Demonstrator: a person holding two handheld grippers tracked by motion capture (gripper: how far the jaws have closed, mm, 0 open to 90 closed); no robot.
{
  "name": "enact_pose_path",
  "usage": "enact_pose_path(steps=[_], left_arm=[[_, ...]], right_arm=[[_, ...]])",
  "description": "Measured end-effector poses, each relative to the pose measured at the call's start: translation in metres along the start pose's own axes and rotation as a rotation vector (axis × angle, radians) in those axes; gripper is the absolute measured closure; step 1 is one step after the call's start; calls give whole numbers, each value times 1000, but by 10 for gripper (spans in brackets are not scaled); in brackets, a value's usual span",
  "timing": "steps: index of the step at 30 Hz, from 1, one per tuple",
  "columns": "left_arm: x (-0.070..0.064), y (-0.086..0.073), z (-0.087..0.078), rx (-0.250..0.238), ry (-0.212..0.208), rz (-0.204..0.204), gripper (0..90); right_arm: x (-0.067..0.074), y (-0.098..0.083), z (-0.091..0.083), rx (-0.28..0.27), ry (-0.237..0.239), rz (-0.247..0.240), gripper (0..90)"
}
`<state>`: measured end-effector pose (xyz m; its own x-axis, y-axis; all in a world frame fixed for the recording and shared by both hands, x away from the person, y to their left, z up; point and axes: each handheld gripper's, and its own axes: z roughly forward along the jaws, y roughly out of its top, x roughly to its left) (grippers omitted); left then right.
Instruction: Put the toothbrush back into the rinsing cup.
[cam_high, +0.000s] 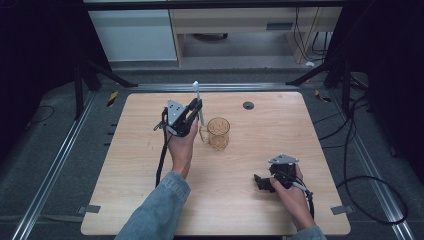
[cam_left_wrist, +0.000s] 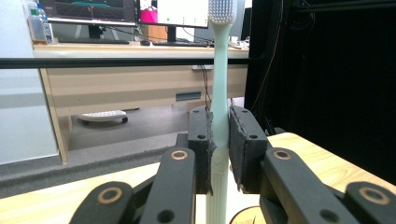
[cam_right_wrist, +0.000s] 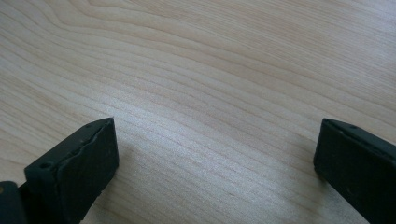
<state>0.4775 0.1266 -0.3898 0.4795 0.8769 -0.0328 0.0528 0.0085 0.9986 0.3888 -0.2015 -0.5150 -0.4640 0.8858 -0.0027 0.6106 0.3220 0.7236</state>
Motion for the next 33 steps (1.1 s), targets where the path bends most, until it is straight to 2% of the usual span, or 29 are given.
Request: enact_pose_path(steps=[21, 33], left_arm=[[2, -20, 3, 12, 3, -22, 787], [-1, -32, 6, 28, 6, -24, 787]], right_arm=[[0, 0, 0, 0, 2, -2, 3], [0, 0, 0, 0, 3, 0, 4]])
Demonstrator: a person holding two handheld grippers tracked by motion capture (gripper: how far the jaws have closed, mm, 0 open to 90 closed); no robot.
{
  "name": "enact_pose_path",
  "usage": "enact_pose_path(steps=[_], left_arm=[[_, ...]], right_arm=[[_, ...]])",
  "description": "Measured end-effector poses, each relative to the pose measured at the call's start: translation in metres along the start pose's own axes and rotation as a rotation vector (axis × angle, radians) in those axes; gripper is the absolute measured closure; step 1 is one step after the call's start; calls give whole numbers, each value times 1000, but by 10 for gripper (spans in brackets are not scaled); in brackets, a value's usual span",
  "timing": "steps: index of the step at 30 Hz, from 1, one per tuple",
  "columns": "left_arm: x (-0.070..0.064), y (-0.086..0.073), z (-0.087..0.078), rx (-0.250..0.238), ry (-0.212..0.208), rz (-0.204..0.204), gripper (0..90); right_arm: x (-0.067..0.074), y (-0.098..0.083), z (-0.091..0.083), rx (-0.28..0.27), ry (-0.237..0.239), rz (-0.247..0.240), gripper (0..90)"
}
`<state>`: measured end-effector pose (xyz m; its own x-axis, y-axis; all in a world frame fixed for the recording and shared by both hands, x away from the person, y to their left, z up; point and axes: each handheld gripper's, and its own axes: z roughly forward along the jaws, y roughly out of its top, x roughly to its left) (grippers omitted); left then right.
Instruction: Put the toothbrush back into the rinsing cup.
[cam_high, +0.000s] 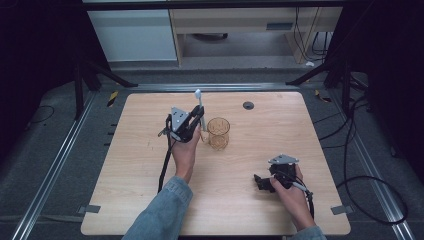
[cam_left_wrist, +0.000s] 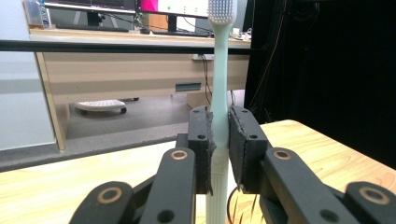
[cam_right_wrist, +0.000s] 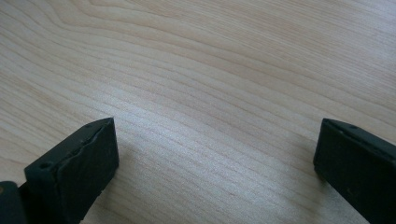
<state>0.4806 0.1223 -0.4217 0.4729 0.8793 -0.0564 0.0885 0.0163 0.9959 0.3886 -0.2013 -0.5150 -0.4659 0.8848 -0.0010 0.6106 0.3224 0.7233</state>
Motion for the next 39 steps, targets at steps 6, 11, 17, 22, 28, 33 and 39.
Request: enact_pose_path(steps=[6, 11, 17, 22, 28, 33, 39], left_arm=[[-1, -7, 1, 8, -1, -1, 787], [-1, -12, 1, 14, 2, -5, 787], [-1, -16, 1, 13, 7, -10, 787], [-1, -19, -1, 18, 9, -11, 787], [-2, -25, -2, 20, 13, -17, 787], [-2, -26, -2, 20, 11, -20, 787], [-2, -27, -4, 23, 17, -18, 786]], right_arm=[[0, 0, 0, 0, -3, -2, 4], [0, 0, 0, 0, -2, -2, 4], [0, 0, 0, 0, -4, -3, 4], [0, 0, 0, 0, -1, -3, 4], [0, 0, 0, 0, 0, 0, 4], [0, 0, 0, 0, 0, -1, 4], [0, 0, 0, -1, 4, -3, 4]])
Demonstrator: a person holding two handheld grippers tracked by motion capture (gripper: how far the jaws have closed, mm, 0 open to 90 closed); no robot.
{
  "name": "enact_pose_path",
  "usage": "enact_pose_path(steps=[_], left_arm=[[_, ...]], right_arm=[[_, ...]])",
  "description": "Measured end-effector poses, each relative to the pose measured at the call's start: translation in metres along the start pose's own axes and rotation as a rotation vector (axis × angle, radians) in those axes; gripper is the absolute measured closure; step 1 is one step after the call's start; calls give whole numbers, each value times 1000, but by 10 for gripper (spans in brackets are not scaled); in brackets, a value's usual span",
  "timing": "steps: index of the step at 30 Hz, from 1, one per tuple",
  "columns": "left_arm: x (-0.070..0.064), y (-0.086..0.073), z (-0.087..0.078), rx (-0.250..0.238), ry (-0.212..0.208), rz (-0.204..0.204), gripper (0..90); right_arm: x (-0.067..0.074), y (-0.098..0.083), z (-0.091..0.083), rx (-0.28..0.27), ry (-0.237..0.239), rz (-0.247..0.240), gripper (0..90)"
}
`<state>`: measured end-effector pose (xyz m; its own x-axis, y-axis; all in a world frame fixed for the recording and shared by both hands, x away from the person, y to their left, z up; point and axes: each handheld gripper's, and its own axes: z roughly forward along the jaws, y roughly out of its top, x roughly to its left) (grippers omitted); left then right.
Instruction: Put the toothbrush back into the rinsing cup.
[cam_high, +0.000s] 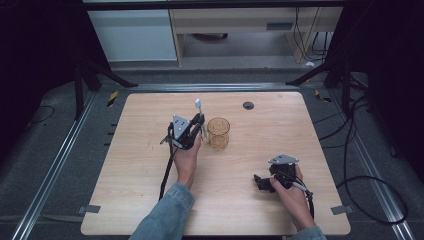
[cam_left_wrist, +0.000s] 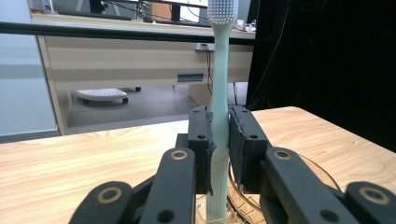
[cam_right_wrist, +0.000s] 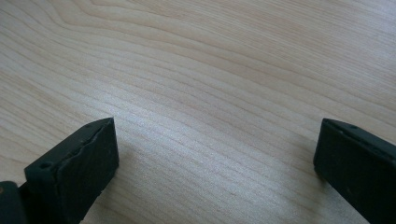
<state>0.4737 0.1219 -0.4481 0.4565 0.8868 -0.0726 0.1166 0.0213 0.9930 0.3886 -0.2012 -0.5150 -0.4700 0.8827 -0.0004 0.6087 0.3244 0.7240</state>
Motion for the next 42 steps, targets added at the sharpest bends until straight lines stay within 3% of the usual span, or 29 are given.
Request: enact_pose_path(steps=[27, 42], left_arm=[[-5, -14, 0, -4, -2, 20, 785], [-6, -19, 0, 27, 4, 40, 784]], right_arm=[[0, 0, 0, -1, 2, -7, 4], [0, 0, 0, -2, 2, -9, 4]])
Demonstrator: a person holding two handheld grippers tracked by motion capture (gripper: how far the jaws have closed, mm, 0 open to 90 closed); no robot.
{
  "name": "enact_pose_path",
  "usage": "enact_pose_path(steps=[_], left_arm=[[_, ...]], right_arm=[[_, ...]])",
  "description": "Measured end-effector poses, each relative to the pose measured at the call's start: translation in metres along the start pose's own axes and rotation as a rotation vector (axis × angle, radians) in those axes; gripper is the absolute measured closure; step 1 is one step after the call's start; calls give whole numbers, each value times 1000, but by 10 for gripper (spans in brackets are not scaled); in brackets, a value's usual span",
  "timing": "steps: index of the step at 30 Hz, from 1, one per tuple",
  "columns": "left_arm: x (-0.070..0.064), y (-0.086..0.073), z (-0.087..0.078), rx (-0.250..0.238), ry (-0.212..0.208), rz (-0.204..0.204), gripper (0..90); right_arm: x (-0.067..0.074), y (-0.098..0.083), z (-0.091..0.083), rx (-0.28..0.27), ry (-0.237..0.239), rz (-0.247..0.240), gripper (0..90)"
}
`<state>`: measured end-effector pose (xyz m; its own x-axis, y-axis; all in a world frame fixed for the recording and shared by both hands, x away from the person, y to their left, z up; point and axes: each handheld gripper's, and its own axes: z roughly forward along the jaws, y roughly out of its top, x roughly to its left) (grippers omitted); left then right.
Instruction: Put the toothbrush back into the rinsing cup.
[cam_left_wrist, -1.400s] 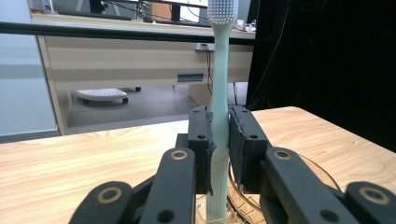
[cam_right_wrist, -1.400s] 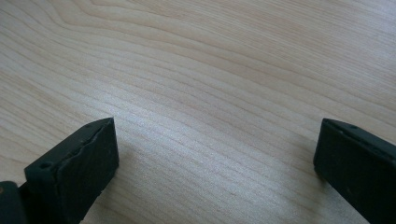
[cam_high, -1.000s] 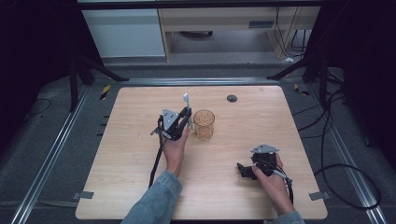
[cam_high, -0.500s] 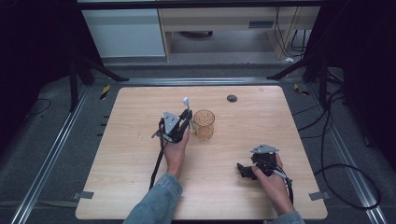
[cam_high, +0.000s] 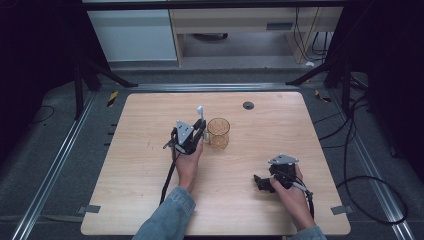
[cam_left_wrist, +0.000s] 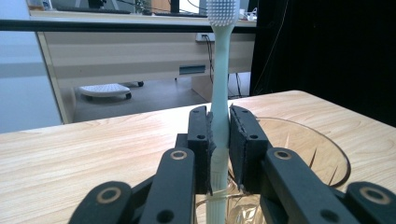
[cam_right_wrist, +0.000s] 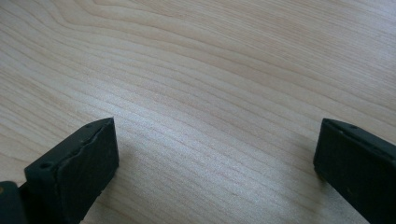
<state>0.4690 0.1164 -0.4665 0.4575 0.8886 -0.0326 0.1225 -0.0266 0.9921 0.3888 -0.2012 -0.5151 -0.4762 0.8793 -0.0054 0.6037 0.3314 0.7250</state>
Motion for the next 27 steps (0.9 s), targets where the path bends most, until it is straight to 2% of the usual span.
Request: enact_pose_path(steps=[15, 27], left_arm=[[-2, -3, -1, 9, 0, 24, 781], [-1, -5, 0, 26, 3, 21, 770]], right_arm=[[0, 0, 0, 0, 2, 1, 4], [0, 0, 0, 0, 2, 1, 4]])
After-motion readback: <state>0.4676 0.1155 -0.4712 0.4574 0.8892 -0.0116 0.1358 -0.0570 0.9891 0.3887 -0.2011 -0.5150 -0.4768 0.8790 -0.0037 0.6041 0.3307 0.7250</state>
